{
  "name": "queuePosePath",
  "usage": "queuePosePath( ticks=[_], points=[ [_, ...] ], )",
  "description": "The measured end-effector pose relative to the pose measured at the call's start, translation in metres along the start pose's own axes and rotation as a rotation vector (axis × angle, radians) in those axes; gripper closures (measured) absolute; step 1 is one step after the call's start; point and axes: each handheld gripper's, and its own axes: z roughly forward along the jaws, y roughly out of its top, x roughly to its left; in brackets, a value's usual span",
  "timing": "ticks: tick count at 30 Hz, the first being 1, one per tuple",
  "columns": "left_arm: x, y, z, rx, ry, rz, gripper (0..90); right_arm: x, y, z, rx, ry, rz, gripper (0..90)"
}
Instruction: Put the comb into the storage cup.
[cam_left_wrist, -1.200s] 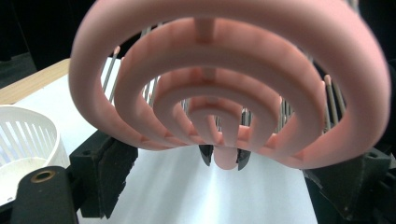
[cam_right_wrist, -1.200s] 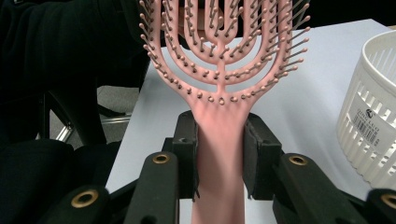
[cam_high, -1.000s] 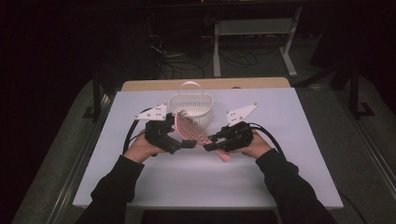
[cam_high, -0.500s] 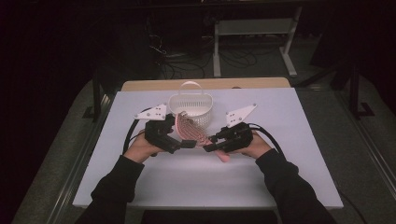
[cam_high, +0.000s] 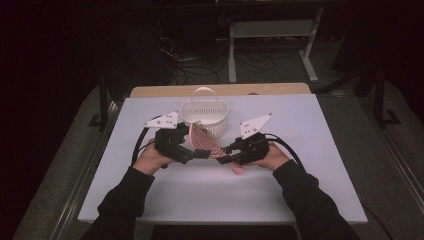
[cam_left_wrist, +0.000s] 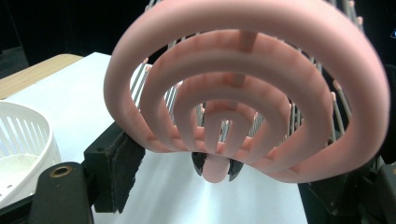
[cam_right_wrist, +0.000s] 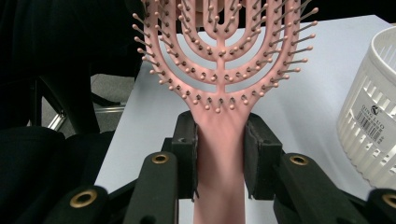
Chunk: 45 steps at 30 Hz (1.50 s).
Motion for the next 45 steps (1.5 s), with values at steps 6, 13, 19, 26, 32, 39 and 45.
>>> queuePosePath(
  ticks=[6,13,19,26,32,39,45],
  points=[
    [-0.001,0.001,0.001,0.003,0.004,-0.005,20.9,-0.001,-0.002,0.002,-0.002,0.009,0.009,67.7],
    [-0.003,0.003,0.002,-0.001,0.028,0.005,21.1,-0.002,-0.003,0.003,-0.016,-0.002,0.029,66.0],
    [-0.005,0.005,0.002,0.005,0.038,0.007,21.3,-0.002,-0.004,0.007,-0.01,-0.015,0.042,62.5],
    [-0.004,0.005,0.001,0.005,0.046,-0.001,21.3,-0.002,-0.005,0.01,-0.005,-0.053,0.053,44.2],
    [-0.002,0.005,-0.004,0.006,0.058,-0.004,21.3,-0.003,-0.004,0.006,-0.001,-0.112,0.075,31.1],
    [0.001,0.004,-0.012,0.009,0.092,-0.013,21.3,-0.003,-0.005,-0.005,0.003,-0.153,0.109,23.5],
    [0.003,0.004,-0.019,0.001,0.107,-0.019,21.2,0.0,-0.011,-0.019,0.012,-0.191,0.138,16.6]
  ],
)
